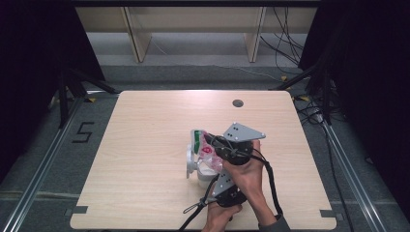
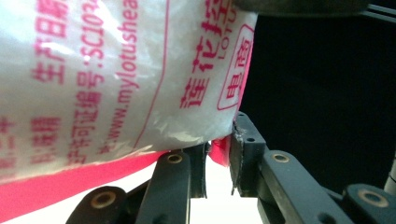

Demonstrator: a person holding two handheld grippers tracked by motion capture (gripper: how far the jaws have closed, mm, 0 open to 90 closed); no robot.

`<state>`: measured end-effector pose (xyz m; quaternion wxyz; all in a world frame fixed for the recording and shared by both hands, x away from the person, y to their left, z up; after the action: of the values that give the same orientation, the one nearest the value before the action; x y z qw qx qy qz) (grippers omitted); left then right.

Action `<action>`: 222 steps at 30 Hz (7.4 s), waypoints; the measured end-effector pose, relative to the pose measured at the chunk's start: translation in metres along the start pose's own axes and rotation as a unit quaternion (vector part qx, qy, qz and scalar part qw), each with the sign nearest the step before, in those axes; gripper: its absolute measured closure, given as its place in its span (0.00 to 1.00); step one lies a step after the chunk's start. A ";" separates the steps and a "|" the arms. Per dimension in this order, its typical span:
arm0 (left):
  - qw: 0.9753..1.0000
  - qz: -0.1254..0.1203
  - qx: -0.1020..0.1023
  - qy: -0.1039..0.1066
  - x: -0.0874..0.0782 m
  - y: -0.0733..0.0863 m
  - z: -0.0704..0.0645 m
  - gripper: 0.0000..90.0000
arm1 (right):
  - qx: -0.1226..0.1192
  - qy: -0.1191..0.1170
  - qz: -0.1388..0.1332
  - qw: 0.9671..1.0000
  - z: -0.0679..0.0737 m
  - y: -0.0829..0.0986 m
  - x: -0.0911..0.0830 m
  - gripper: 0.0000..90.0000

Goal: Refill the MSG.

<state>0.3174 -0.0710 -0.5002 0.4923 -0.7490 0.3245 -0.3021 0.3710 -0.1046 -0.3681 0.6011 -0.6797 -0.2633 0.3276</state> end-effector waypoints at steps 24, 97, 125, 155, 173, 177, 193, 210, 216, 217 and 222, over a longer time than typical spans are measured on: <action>1.000 -0.002 -0.007 -0.002 0.000 0.000 0.002 0.87 | -0.006 0.001 -0.008 1.000 0.001 -0.001 0.000 1.00; 0.999 0.023 0.022 0.000 -0.002 0.002 0.007 0.87 | 0.004 -0.003 -0.001 1.000 0.001 0.002 0.002 1.00; 1.000 0.010 0.000 0.000 -0.004 0.006 0.002 0.86 | 0.024 -0.010 -0.012 1.000 -0.007 -0.005 -0.013 1.00; 1.000 0.024 0.004 0.012 -0.005 0.008 0.002 0.84 | 0.035 -0.002 -0.044 0.998 -0.022 -0.012 -0.039 1.00; 0.999 0.038 0.009 0.013 -0.010 0.008 0.005 0.77 | 0.068 0.007 -0.066 0.995 -0.031 -0.013 -0.056 1.00; 0.999 0.041 0.016 0.010 -0.013 0.007 0.005 0.74 | 0.070 0.010 -0.073 0.995 -0.035 -0.014 -0.061 1.00; 0.998 0.064 0.004 0.002 -0.017 0.006 0.007 0.54 | 0.097 -0.008 -0.128 0.987 -0.052 -0.004 -0.087 1.00; 0.993 0.101 0.050 0.043 -0.044 -0.011 -0.004 0.48 | 0.119 0.017 -0.143 0.982 -0.065 0.010 -0.094 1.00; 0.992 0.101 0.075 0.035 -0.065 -0.021 0.002 0.47 | 0.130 0.015 -0.124 0.984 -0.064 0.023 -0.085 1.00; 0.992 0.096 0.074 0.033 -0.068 -0.023 0.003 0.46 | 0.121 0.012 -0.123 0.985 -0.066 0.025 -0.083 1.00; 0.990 0.099 0.095 0.029 -0.083 -0.033 0.012 0.43 | 0.133 0.013 -0.118 0.984 -0.066 0.037 -0.079 1.00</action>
<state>0.2826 0.0105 -0.4849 0.5794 -0.6539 0.3810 -0.3026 0.3692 -0.2119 -0.3902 0.7240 -0.5618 -0.2884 0.2776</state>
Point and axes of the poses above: each handheld gripper's, and its own axes: x roughly forward along the jaws, y roughly out of its underside, z roughly to its left, the point moved 2 cm from there along x, roughly forward along the jaws, and after that the axes turned 14 degrees about -z, right-handed, at the moved point
